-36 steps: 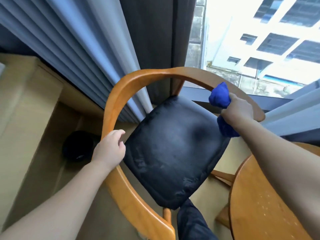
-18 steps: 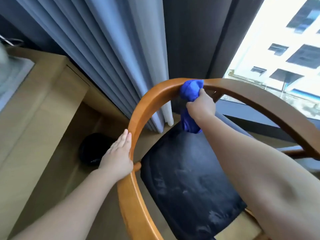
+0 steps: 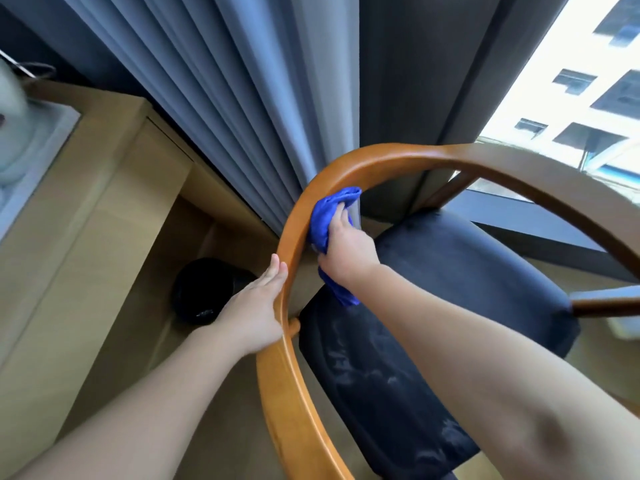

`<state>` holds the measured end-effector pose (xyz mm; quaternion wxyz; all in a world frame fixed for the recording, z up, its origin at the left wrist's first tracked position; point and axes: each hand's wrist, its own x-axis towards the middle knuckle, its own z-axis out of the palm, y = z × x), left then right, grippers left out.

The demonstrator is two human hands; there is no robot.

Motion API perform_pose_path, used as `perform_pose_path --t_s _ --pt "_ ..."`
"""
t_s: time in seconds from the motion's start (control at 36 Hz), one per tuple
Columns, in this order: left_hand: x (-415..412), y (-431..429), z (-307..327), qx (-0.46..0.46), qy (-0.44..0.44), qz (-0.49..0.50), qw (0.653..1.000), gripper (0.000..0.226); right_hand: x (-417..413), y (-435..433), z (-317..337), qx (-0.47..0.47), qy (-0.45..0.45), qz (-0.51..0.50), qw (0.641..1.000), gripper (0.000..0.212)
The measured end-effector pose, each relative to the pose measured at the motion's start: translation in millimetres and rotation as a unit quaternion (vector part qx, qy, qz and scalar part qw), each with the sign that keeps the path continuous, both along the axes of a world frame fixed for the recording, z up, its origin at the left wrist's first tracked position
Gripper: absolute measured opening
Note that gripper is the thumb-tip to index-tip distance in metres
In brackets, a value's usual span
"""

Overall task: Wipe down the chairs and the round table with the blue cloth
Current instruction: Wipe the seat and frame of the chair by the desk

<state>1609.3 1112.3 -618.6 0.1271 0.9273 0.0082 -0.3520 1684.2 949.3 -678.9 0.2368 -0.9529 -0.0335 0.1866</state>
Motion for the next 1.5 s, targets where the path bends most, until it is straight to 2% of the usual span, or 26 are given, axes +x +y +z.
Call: perform_pose_path --t_s 0.14,0.33,0.47,0.61,0.72,0.86,0.94,1.08,1.31,1.5 --pt "-1.3 13.1 4.1 0.012 -0.014 -0.038 0.999 0.089 -24.8 8.2 -2.9 0.0 -0.003 0.073 0.997 0.09" --pt "-35.6 38.8 15.1 0.003 -0.048 0.018 0.999 0.077 -26.8 6.7 7.0 0.073 0.017 -0.024 0.997 0.1" --pt "-69.1 54.8 20.8 -0.015 -0.062 0.041 0.997 0.075 -49.1 24.0 12.3 0.103 0.054 0.018 0.993 0.105" --pt "-97.5 67.0 23.8 -0.035 -0.054 0.056 0.996 0.075 -99.8 30.7 8.3 0.058 0.117 0.127 0.983 0.104" --pt "-119.0 70.3 35.2 -0.045 -0.059 0.068 0.995 0.074 -127.6 23.7 16.7 0.037 0.181 0.164 0.969 0.102" --pt "-141.0 77.3 57.1 -0.059 -0.072 0.067 0.993 0.073 -143.8 16.9 44.9 -0.02 0.211 0.201 0.956 0.097" --pt "-152.2 78.8 70.0 -0.059 -0.079 0.054 0.994 0.073 -154.0 19.2 56.1 -0.028 0.211 0.182 0.96 0.096" --pt "-153.4 81.7 76.1 -0.056 -0.085 0.044 0.994 0.074 -158.9 28.0 50.4 0.018 0.21 0.107 0.972 0.094" --pt "-133.6 88.8 75.4 -0.049 -0.096 0.069 0.992 0.069 -113.9 48.0 35.1 0.088 0.17 -0.005 0.982 0.091" --pt "-125.1 87.0 97.5 -0.052 -0.102 0.094 0.989 0.066 -92.5 32.9 69.3 0.199 0.161 -0.088 0.963 0.094"
